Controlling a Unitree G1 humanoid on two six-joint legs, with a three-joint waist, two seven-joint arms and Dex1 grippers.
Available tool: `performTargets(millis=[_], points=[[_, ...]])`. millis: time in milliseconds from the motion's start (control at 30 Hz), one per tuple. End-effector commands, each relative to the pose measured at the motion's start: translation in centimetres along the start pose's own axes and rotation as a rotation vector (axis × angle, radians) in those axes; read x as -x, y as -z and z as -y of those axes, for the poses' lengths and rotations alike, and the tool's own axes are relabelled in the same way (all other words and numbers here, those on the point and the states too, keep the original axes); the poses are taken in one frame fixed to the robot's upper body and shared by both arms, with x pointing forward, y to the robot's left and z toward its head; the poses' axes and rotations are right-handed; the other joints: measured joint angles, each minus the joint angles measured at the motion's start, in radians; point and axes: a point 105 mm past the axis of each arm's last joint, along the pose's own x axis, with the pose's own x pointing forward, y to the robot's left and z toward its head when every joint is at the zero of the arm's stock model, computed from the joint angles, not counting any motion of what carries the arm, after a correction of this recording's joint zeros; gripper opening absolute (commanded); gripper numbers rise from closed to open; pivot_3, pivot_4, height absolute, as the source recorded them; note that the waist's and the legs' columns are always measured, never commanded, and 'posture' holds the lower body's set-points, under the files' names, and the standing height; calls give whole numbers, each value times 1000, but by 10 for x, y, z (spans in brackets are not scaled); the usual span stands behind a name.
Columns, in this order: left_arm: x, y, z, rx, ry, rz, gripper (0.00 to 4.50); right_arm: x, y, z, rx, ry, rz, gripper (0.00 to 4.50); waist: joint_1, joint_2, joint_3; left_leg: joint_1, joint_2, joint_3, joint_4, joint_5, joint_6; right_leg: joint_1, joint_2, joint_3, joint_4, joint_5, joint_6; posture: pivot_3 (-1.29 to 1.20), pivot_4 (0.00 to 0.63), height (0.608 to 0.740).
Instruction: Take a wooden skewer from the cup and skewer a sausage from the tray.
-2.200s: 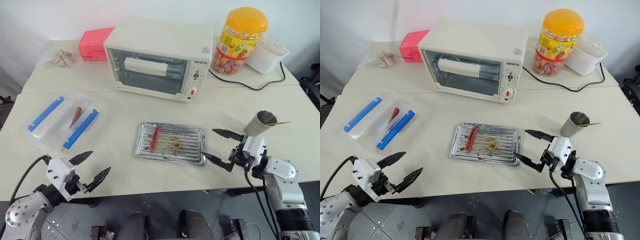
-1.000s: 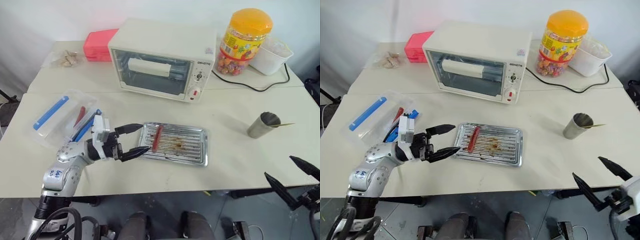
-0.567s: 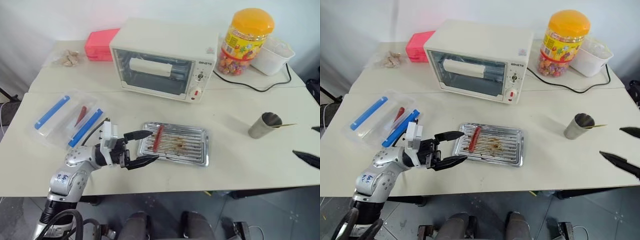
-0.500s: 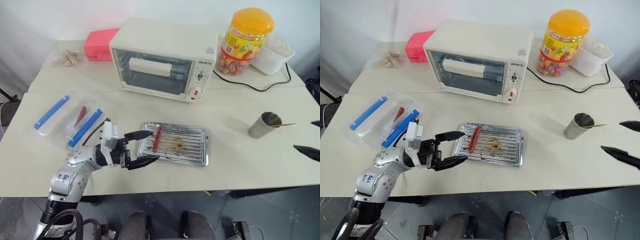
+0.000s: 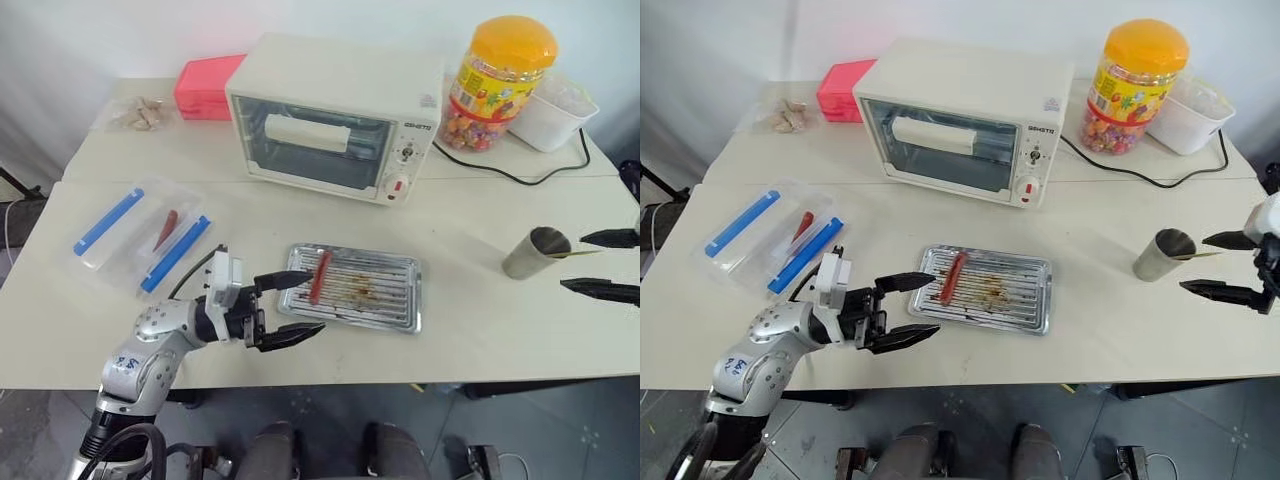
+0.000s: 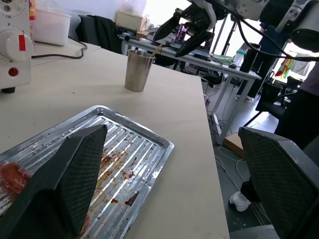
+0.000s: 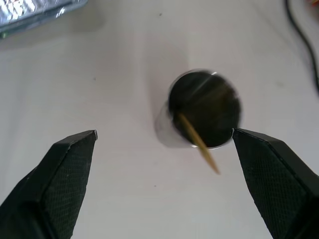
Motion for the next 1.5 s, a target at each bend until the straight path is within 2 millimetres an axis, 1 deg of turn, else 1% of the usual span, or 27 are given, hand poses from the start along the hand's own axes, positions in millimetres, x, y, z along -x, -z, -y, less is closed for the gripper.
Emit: performTargets(millis=[33, 67, 133, 200, 267, 433, 633, 833, 933, 967, 1000, 1067, 1100, 1433, 1500], points=[[2, -8, 3, -46, -1, 6, 4500, 0, -7, 7, 30, 13, 17, 4114, -2, 0, 0, 0, 0, 0, 0, 0, 0, 0, 0, 0, 0, 0, 0, 0, 150, 740], [2, -8, 4, -47, -4, 6, 4500, -1, -7, 7, 38, 4, 17, 3921, -1, 0, 0, 0, 0, 0, 0, 0, 0, 0, 0, 0, 0, 0, 0, 0, 150, 740], [3, -9, 4, -49, -8, 6, 4500, -4, -7, 9, 42, 5, 18, 3329, -2, 0, 0, 0, 0, 0, 0, 0, 0, 0, 0, 0, 0, 0, 0, 0, 150, 740], [4, -9, 4, -52, -13, 6, 4500, -6, -6, 13, 39, 13, 15, 2609, -2, 0, 0, 0, 0, 0, 0, 0, 0, 0, 0, 0, 0, 0, 0, 0, 150, 740], [4, -9, 5, -52, -16, 6, 4500, -7, -4, 15, 51, 13, 6, 1997, -1, 0, 0, 0, 0, 0, 0, 0, 0, 0, 0, 0, 0, 0, 0, 0, 150, 740], [6, -10, 6, -57, -28, 3, 4500, -10, -2, 18, 40, -10, 1, 1997, -2, 1, 0, 0, 0, 0, 0, 0, 0, 0, 0, 0, 0, 0, 0, 0, 150, 740], [8, -10, 6, -60, -39, -3, 4500, -9, 3, 25, 55, -8, -31, 1997, -2, 1, 1, 0, 0, 0, 0, 0, 0, 0, 0, 0, 0, 0, 0, 0, 150, 740], [9, -10, 6, -65, -47, -7, 4500, -11, 2, 26, 50, -29, -28, 1997, -3, 1, 1, 0, 0, 0, 0, 0, 0, 0, 0, 0, 0, 0, 0, 0, 150, 740], [9, -9, 5, -64, -52, -6, 4500, -12, 2, 25, 51, -40, -28, 1421, -2, 2, 1, 0, 0, 0, 0, 0, 0, 0, 0, 0, 0, 0, 0, 0, 150, 740], [9, -9, 5, -65, -52, -6, 4500, -12, 2, 25, 50, -41, -25, 1077, -2, 2, 1, 0, 0, 0, 0, 0, 0, 0, 0, 0, 0, 0, 0, 0, 150, 740], [9, -9, 5, -65, -54, -6, 4500, -12, 1, 26, 51, -39, -25, 831, -2, 2, 1, 0, 0, 0, 0, 0, 0, 0, 0, 0, 0, 0, 0, 0, 150, 740], [9, -8, 5, -64, -55, -7, 4500, -11, 1, 26, 55, -40, -29, 102, -2, 2, 1, 0, 0, 0, 0, 0, 0, 0, 0, 0, 0, 0, 0, 0, 150, 740], [9, -8, 5, -64, -55, -7, 4500, -11, 0, 26, 57, -40, -30, 19, -3, 2, 1, 0, 0, 0, 0, 0, 0, 0, 0, 0, 0, 0, 0, 0, 150, 740], [8, -5, 4, -65, -57, -4, 4500, -3, -7, 32, 98, -24, -31, 19, -3, 2, 1, 0, 0, 0, 0, 0, 0, 0, 0, 0, 0, 0, 0, 0, 150, 740], [8, -5, 3, -67, -56, -3, 4500, 4, -16, 30, 118, -37, -7, 19, -3, 2, 1, 0, 0, 1, 0, 0, 0, 0, 0, 0, 0, 0, 0, 0, 150, 740]])
